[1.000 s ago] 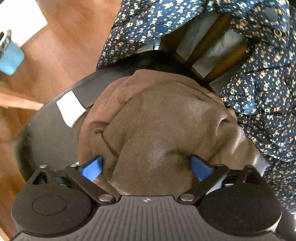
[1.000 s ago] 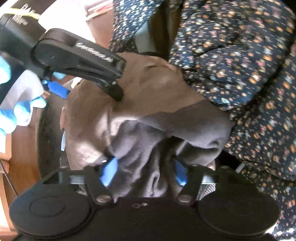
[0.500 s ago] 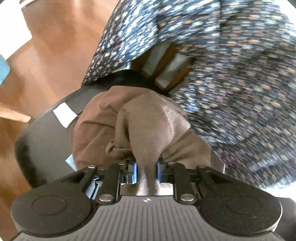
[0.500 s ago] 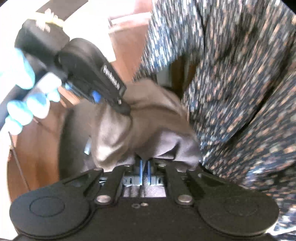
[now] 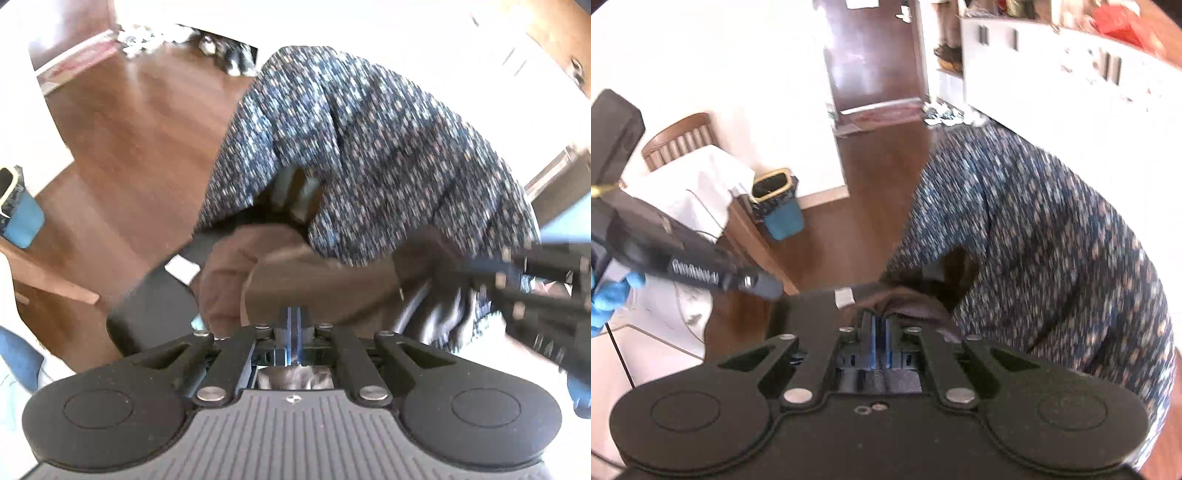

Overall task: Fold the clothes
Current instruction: 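Close the left tool on the brown garment while the right tool grasps it too, then lift the brown garment off the chair with both tools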

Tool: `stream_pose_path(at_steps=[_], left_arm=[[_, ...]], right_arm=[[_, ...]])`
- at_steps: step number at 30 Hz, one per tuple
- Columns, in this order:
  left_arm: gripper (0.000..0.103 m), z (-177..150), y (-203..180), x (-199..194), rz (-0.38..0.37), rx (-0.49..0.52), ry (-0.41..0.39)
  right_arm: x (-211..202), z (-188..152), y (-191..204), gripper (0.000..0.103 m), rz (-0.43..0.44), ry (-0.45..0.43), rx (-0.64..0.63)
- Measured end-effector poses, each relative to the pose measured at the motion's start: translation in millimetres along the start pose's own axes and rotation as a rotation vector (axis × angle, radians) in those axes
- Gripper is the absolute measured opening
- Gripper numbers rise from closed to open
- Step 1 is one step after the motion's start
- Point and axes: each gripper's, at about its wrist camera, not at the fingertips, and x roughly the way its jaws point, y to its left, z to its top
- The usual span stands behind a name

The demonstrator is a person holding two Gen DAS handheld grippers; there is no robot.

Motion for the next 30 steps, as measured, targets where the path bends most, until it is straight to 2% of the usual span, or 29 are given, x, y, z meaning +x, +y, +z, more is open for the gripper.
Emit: stream_pose_path(at_steps=[3, 8, 11, 13, 14, 15, 19, 23, 26, 30], left_arm=[[0.003, -9, 7, 14, -0.007, -0.009, 0.058], [0.005, -19, 34, 40, -0.107, -0.186, 0.130], [0.010, -17, 37, 59, -0.097, -0.191, 0.136], [0.030, -13, 39, 74, -0.108, -0.207, 0.140], [0.036, -11, 41, 83, -0.125, -0.221, 0.143], [0.051, -8, 42, 93, -0.138, -0.232, 0.148], [0.065, 5, 42, 135, -0.120, -0.256, 0.174], [0.066, 16, 47, 181, -0.109, -0.294, 0.191], [0.066, 21, 42, 215, -0.079, -0.269, 0.224], [0.066, 20, 41, 227, -0.048, -0.261, 0.233]], right_arm=[[-4, 9, 10, 0.103, 0.001, -0.005, -0.026], [-13, 4, 17, 0.103, -0.002, 0.012, -0.059], [-9, -8, 10, 0.103, -0.012, 0.051, -0.053], [-10, -18, 7, 0.103, -0.020, 0.070, -0.030], [-8, -23, 4, 0.103, -0.019, 0.080, -0.016], [-5, -29, 1, 0.103, -0.018, 0.090, -0.002], [-7, -55, -1, 0.103, -0.015, 0.113, 0.028], [4, -77, -9, 0.103, 0.003, 0.127, 0.067], [14, -91, -15, 0.103, 0.007, 0.140, 0.084], [28, -104, -21, 0.103, 0.010, 0.160, 0.102]])
